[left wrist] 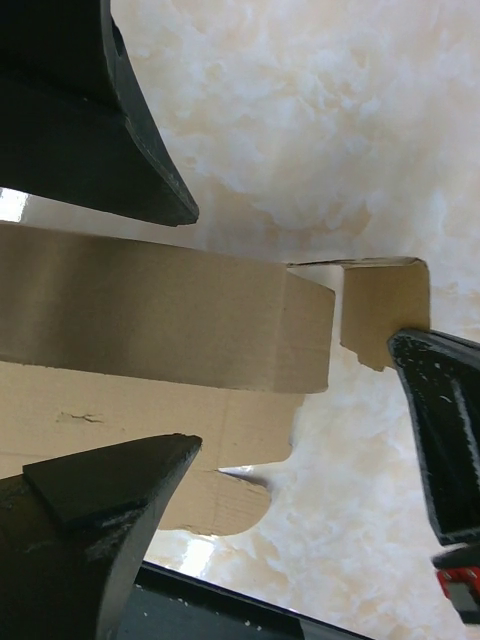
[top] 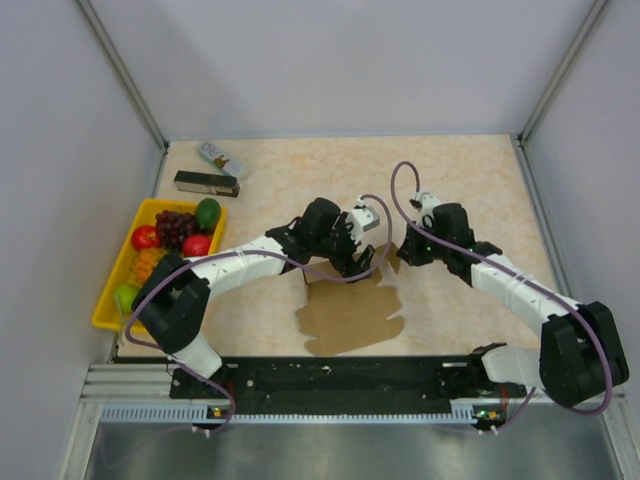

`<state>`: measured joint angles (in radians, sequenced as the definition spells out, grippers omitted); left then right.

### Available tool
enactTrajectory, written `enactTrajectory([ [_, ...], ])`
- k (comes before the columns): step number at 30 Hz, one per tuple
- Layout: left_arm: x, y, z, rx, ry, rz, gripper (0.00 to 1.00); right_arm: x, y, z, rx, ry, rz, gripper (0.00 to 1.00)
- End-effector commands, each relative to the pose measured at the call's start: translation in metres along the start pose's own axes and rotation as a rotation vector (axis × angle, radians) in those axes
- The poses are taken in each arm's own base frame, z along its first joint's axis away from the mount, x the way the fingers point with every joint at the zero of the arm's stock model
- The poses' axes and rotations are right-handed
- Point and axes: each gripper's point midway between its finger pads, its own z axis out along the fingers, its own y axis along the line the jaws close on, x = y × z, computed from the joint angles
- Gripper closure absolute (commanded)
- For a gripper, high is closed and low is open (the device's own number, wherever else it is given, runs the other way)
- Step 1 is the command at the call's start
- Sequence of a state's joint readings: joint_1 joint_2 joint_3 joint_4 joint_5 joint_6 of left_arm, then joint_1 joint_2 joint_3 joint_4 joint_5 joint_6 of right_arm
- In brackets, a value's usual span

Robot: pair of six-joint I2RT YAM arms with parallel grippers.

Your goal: Fold the paper box

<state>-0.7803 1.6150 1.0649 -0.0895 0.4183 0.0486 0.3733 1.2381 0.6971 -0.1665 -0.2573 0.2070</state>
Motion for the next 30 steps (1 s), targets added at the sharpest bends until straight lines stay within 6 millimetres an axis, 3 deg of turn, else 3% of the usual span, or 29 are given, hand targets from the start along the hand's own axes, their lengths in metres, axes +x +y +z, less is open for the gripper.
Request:
enactTrajectory([
  [1,-0.008,0.005,0.004,0.001,-0.009,0.079,0.12,-0.028,0.014,-0.006,-0.041,-0.061,-0.042,1.0],
  [6,0.003,0.016,0.012,-0.037,0.027,0.063,0.32,-0.028,0.021,-0.009,-0.064,-0.052,-0.034,1.0],
  [12,0.003,0.017,0.012,-0.116,-0.031,0.084,0.35,-0.017,0.034,-0.015,-0.063,0.019,0.063,1.0],
  [20,0.002,0.018,0.005,-0.225,-0.118,0.108,0.54,0.0,0.056,-0.024,-0.077,0.047,0.239,1.0],
  [27,0.005,0.004,0.014,-0.24,-0.143,0.132,0.59,0.009,0.075,-0.023,-0.114,0.002,0.355,1.0],
  [30,0.004,0.0,0.017,-0.233,-0.154,0.125,0.59,0.015,0.072,-0.02,-0.1,-0.014,0.368,1.0],
])
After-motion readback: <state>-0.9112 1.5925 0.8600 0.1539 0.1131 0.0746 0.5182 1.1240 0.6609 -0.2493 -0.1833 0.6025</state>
